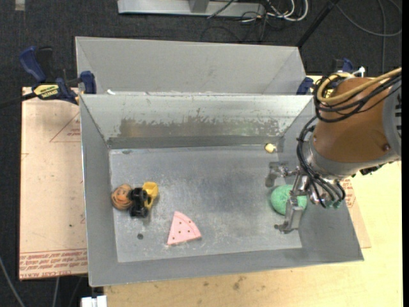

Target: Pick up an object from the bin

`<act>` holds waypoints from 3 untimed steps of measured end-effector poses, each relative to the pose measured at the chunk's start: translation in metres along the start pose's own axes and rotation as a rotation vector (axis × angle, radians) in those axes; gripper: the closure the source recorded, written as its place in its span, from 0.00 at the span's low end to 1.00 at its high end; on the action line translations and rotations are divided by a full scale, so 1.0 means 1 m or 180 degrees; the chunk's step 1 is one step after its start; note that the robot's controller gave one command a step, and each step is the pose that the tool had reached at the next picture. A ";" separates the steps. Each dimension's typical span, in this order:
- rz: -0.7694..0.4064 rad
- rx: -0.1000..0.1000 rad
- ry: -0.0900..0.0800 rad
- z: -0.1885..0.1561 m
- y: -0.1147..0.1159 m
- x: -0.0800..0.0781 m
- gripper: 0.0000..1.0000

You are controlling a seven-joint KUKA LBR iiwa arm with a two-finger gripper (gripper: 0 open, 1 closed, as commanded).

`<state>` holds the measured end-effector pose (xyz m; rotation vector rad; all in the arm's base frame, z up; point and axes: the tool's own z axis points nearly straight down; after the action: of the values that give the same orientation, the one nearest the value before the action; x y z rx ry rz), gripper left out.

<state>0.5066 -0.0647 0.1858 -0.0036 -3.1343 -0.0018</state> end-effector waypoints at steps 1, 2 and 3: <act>-0.0010 0.0002 -0.0025 -0.004 0.000 -0.002 1.00; -0.0013 0.0003 -0.0025 -0.004 0.001 -0.002 0.00; -0.0013 0.0003 -0.0025 -0.004 0.001 -0.002 0.00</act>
Offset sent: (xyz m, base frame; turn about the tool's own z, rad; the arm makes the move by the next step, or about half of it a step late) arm 0.0000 0.0000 0.0000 0.0000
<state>0.5082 -0.0642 0.1901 0.0027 -3.1422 -0.0003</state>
